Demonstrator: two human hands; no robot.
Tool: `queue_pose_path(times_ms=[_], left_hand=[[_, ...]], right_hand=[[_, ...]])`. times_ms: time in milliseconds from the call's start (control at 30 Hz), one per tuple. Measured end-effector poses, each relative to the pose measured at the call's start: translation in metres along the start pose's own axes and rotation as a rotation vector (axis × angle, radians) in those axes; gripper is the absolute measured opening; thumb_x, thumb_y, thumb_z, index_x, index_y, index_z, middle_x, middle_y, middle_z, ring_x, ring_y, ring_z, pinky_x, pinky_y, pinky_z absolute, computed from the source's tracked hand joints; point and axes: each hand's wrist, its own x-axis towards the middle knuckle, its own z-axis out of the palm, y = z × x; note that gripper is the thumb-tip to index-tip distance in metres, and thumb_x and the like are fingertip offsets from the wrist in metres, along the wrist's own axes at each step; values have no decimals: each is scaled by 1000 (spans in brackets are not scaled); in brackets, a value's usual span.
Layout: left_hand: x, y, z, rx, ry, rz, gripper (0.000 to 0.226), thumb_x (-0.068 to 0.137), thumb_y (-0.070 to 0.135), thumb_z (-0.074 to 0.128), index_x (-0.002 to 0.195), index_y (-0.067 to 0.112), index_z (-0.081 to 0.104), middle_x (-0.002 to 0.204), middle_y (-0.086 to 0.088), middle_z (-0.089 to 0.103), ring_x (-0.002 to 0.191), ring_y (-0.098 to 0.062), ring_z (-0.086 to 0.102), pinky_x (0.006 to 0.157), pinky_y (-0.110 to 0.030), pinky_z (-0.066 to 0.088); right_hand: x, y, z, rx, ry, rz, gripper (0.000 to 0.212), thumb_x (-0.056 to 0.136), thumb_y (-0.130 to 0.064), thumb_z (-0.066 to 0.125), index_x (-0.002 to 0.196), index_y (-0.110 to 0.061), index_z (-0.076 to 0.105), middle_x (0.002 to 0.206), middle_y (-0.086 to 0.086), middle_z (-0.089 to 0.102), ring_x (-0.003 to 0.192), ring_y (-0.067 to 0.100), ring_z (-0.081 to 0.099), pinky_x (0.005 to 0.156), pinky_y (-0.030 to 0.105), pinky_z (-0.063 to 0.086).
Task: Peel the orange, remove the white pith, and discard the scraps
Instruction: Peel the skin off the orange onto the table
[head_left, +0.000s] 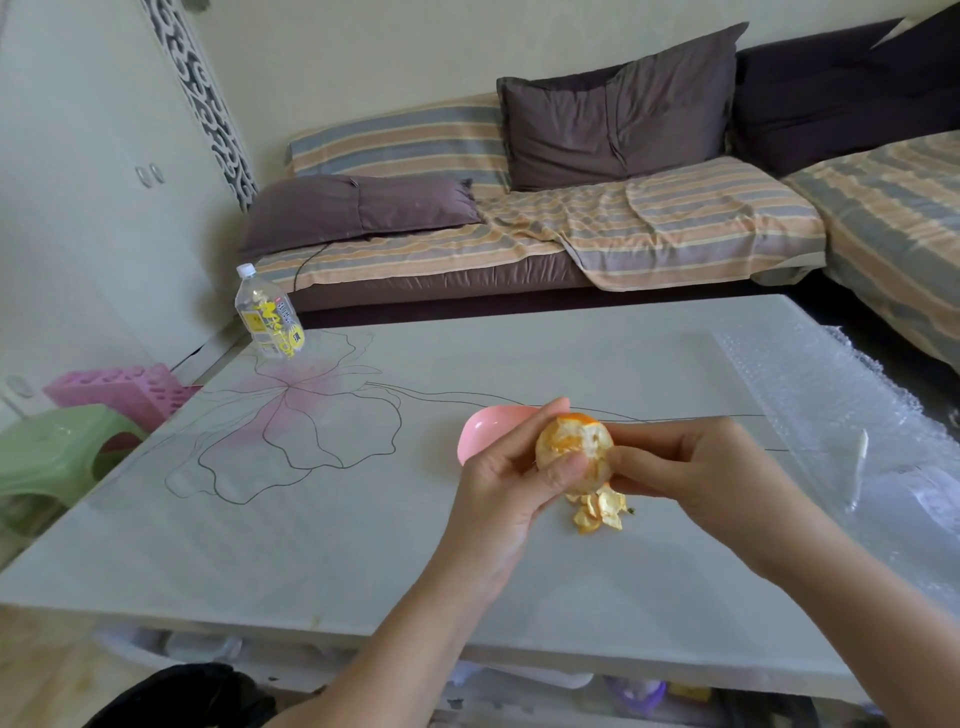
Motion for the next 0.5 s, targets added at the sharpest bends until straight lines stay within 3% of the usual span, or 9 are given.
queue_pose_path(times_ms=[67, 133, 200, 267, 333, 400, 433, 500], left_hand=[[-2, 0, 2, 44, 6, 26, 55, 71, 12, 77, 124, 13, 62, 104, 10, 72, 105, -14, 65, 98, -36, 50], [-3, -2, 3, 80, 14, 39, 55, 71, 11, 79, 123, 15, 63, 107, 9, 72, 107, -13, 64, 102, -38, 46], [-4, -3, 4, 101, 18, 46, 57, 70, 11, 77, 124, 15, 62, 106, 12, 72, 106, -11, 64, 105, -40, 44], [-4, -3, 3, 111, 13, 57, 57, 71, 11, 79, 125, 14, 62, 108, 12, 71, 107, -11, 64, 105, -40, 45], [-4, -3, 1, 100, -2, 62, 57, 70, 16, 78, 125, 14, 62, 110, 9, 71, 107, -13, 64, 102, -40, 46], [-4, -2, -1, 54, -15, 49, 61, 65, 24, 78, 124, 14, 63, 110, 6, 71, 106, -16, 65, 96, -38, 50], [-4, -1, -2, 21, -16, 46, 62, 63, 25, 78, 123, 14, 64, 111, 2, 71, 105, -18, 65, 93, -37, 52], [-3, 3, -3, -34, -11, 47, 64, 57, 28, 86, 118, 18, 68, 117, -10, 68, 106, -21, 65, 87, -34, 54]], right_hand=[[-3, 0, 2, -50, 25, -50, 29, 82, -21, 61, 88, -48, 72, 79, 7, 73, 88, 35, 67, 79, 41, 55], [-6, -1, 5, -104, 71, -91, 30, 84, -21, 63, 85, -49, 72, 74, 12, 71, 66, 26, 66, 60, 25, 42], [-9, -4, 8, -112, 130, -92, 27, 83, -18, 65, 81, -43, 75, 52, 4, 57, 42, 6, 36, 47, 14, 27], [-11, -7, 11, -125, 171, -85, 26, 82, -14, 65, 78, -37, 76, 47, 1, 41, 43, 7, 22, 39, 12, 20], [-12, -8, 12, -140, 181, -89, 32, 82, -10, 63, 74, -39, 75, 48, 5, 51, 42, 9, 26, 40, 14, 23], [-11, -5, 10, -116, 177, -77, 41, 81, -7, 58, 74, -44, 73, 61, 4, 69, 48, 16, 53, 47, 14, 37], [-10, -5, 8, -78, 151, -56, 40, 83, -6, 57, 80, -43, 74, 68, 1, 72, 61, 13, 66, 56, 12, 45], [-7, -6, 4, 55, 37, -17, 28, 86, -10, 59, 96, -32, 75, 83, -4, 75, 83, 12, 71, 82, 19, 52]])
